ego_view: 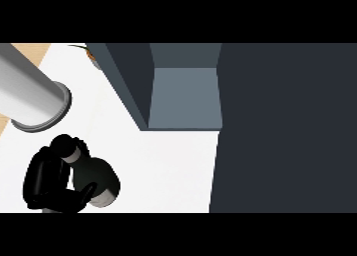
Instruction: Pick up the wine, place it into the cabinet and close the cabinet
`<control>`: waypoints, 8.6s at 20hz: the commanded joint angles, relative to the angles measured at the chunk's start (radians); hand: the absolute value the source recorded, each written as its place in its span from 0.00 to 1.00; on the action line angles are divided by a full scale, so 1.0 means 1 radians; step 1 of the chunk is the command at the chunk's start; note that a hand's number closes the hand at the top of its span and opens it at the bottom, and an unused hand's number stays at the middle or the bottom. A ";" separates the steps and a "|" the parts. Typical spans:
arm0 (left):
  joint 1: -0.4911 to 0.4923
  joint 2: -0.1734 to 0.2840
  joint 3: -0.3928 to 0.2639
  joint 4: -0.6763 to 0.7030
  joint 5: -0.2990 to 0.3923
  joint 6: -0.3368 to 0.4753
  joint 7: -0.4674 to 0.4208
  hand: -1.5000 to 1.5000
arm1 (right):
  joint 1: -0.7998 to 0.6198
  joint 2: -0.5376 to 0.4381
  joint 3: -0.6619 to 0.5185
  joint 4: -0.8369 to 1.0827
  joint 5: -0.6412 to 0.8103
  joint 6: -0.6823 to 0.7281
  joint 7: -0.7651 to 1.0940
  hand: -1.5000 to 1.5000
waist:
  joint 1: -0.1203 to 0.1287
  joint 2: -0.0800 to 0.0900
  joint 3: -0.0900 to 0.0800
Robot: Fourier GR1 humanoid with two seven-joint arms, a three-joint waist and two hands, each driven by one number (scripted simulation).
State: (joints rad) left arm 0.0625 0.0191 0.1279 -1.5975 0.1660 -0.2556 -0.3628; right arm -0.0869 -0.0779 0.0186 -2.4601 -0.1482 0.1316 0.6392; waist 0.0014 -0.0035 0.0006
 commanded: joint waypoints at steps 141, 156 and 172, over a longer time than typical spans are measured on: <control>-1.207 -0.019 -0.091 1.486 0.355 0.755 -0.408 0.00 | 0.028 0.028 0.005 -0.046 -0.092 0.060 -0.024 0.00 | -0.067 0.023 -0.001; -1.158 -0.009 -0.111 1.527 0.305 0.802 -0.450 0.00 | 0.032 0.016 0.005 -0.031 -0.116 0.083 -0.043 0.00 | -0.085 0.032 -0.002; -1.122 0.035 -0.101 1.505 0.287 0.612 -0.495 0.00 | 0.001 0.024 0.011 0.019 -0.096 0.070 -0.037 0.00 | -0.074 0.032 -0.002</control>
State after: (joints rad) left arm -1.0970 -0.0005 0.0250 -0.1068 0.4593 0.4342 -0.8489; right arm -0.0983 -0.0441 0.0451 -2.4079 -0.1904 0.1959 0.5813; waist -0.0783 0.0242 0.0007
